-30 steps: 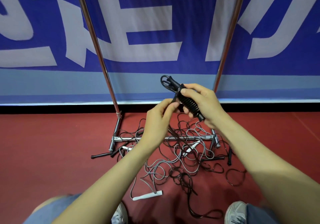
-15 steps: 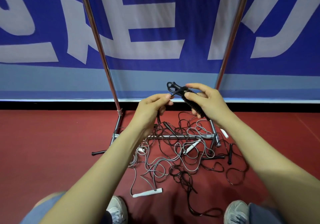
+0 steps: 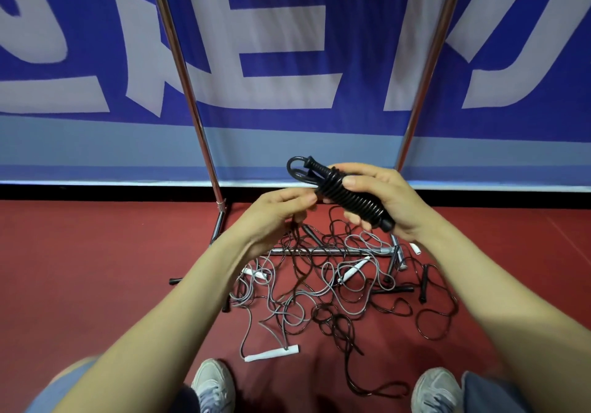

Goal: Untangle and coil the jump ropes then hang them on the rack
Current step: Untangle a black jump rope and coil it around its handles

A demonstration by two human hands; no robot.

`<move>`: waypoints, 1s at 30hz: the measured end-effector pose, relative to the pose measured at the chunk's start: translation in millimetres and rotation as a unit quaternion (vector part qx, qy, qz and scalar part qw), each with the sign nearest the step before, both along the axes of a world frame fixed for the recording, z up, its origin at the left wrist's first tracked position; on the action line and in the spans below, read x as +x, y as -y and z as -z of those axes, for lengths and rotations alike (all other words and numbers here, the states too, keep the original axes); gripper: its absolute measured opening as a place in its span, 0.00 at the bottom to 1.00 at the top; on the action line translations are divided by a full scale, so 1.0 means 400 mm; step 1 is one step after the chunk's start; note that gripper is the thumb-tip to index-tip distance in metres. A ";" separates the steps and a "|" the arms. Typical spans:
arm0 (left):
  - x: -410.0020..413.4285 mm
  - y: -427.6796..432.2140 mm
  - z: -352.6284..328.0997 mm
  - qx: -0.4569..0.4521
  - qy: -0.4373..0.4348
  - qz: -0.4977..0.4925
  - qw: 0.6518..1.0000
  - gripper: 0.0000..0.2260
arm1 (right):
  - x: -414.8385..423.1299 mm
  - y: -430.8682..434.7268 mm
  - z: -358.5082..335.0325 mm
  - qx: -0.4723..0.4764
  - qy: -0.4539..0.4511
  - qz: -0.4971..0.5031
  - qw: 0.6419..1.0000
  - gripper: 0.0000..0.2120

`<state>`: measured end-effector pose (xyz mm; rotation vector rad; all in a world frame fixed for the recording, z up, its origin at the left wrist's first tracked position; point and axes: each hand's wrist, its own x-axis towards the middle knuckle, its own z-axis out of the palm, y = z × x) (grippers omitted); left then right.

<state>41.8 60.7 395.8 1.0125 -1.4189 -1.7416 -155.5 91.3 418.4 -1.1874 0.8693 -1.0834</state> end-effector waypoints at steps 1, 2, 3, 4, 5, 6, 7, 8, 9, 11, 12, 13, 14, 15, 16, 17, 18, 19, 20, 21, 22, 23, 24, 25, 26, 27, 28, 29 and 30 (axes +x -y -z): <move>0.003 0.000 0.000 0.003 -0.009 0.013 1.000 0.11 | -0.003 -0.001 -0.001 0.010 0.008 -0.018 1.000 0.16; 0.006 0.000 0.001 -0.004 -0.010 0.024 1.000 0.11 | -0.007 -0.002 -0.003 0.019 0.009 -0.036 0.999 0.15; 0.008 0.001 0.000 -0.017 -0.004 0.034 0.999 0.11 | -0.011 -0.004 -0.005 0.024 0.003 -0.052 0.998 0.15; 0.010 0.002 0.000 -0.030 0.007 0.038 0.999 0.11 | -0.013 -0.005 -0.005 0.026 -0.010 -0.064 0.998 0.14; 0.011 0.003 0.000 -0.037 0.019 0.035 0.999 0.11 | -0.014 -0.006 -0.004 0.025 -0.024 -0.070 0.997 0.13; 0.011 0.005 0.001 -0.040 0.030 0.028 0.998 0.11 | -0.014 -0.006 -0.002 0.022 -0.036 -0.067 0.997 0.13; 0.010 0.006 0.001 -0.035 0.038 0.018 0.999 0.10 | -0.014 -0.005 0.000 0.021 -0.042 -0.057 0.997 0.12; 0.008 0.009 0.003 -0.030 0.042 0.008 0.999 0.10 | -0.014 -0.003 0.001 0.022 -0.043 -0.047 0.998 0.11; 0.006 0.010 0.003 -0.023 0.040 0.001 0.999 0.11 | -0.014 -0.002 0.001 0.025 -0.038 -0.042 0.998 0.11; 0.005 0.012 0.001 -0.026 0.037 -0.004 0.999 0.11 | -0.015 0.001 -0.003 0.030 -0.034 -0.052 0.998 0.11; 0.007 0.014 -0.001 -0.043 0.052 -0.010 0.998 0.09 | -0.015 0.001 -0.005 0.029 -0.036 -0.062 0.997 0.11; 0.010 0.014 -0.006 -0.066 0.079 -0.014 0.995 0.08 | -0.017 0.001 -0.007 0.027 -0.038 -0.072 0.996 0.10; 0.015 0.018 -0.007 -0.094 0.115 -0.015 0.989 0.11 | -0.021 -0.002 -0.011 0.026 -0.041 -0.086 0.995 0.10; 0.019 0.021 -0.009 -0.114 0.149 -0.009 0.982 0.13 | -0.027 -0.004 -0.014 0.026 -0.049 -0.103 0.993 0.11; 0.022 0.024 -0.010 -0.133 0.177 0.007 0.975 0.11 | -0.034 -0.006 -0.018 0.026 -0.066 -0.125 0.990 0.11; 0.025 0.024 -0.011 -0.147 0.196 0.029 0.969 0.08 | -0.040 -0.009 -0.022 0.026 -0.098 -0.146 0.984 0.12; 0.025 0.025 -0.011 -0.154 0.208 0.054 0.964 0.05 | -0.042 -0.013 -0.024 0.029 -0.146 -0.166 0.975 0.11; 0.023 0.022 -0.014 -0.158 0.222 0.081 0.959 0.03 | -0.039 -0.017 -0.023 0.033 -0.204 -0.186 0.961 0.11; 0.019 0.017 -0.017 -0.167 0.242 0.107 0.950 0.04 | -0.031 -0.020 -0.020 0.038 -0.258 -0.204 0.944 0.10; 0.013 0.013 -0.020 -0.180 0.266 0.129 0.938 0.05 | -0.023 -0.022 -0.014 0.043 -0.301 -0.215 0.928 0.09; 0.006 0.010 -0.022 -0.193 0.288 0.136 0.928 0.06 | -0.015 -0.023 -0.009 0.050 -0.334 -0.216 0.916 0.08; -0.001 0.007 -0.025 -0.206 0.305 0.127 0.921 0.06 | -0.012 -0.020 -0.004 0.055 -0.354 -0.208 0.910 0.07; -0.008 0.005 -0.025 -0.216 0.317 0.105 0.917 0.06 | -0.012 -0.017 -0.002 0.057 -0.365 -0.195 0.908 0.07; -0.016 -0.002 -0.026 -0.223 0.325 0.079 0.916 0.06 | -0.014 -0.013 -0.002 0.054 -0.376 -0.182 0.907 0.07; -0.024 -0.008 -0.023 -0.224 0.329 0.053 0.916 0.07 | -0.016 -0.010 0.000 0.049 -0.391 -0.169 0.904 0.07; -0.033 -0.017 -0.020 -0.223 0.331 0.033 0.917 0.07 | -0.017 -0.008 0.002 0.041 -0.409 -0.155 0.898 0.08; -0.041 -0.024 -0.014 -0.223 0.331 0.017 0.917 0.07 | -0.016 -0.009 0.005 0.033 -0.427 -0.142 0.892 0.09; -0.049 -0.031 -0.011 -0.228 0.333 0.003 0.915 0.07 | -0.015 -0.010 0.008 0.022 -0.441 -0.125 0.889 0.10; -0.053 -0.035 -0.008 -0.237 0.333 -0.012 0.912 0.07 | -0.016 -0.010 0.012 0.013 -0.445 -0.100 0.890 0.11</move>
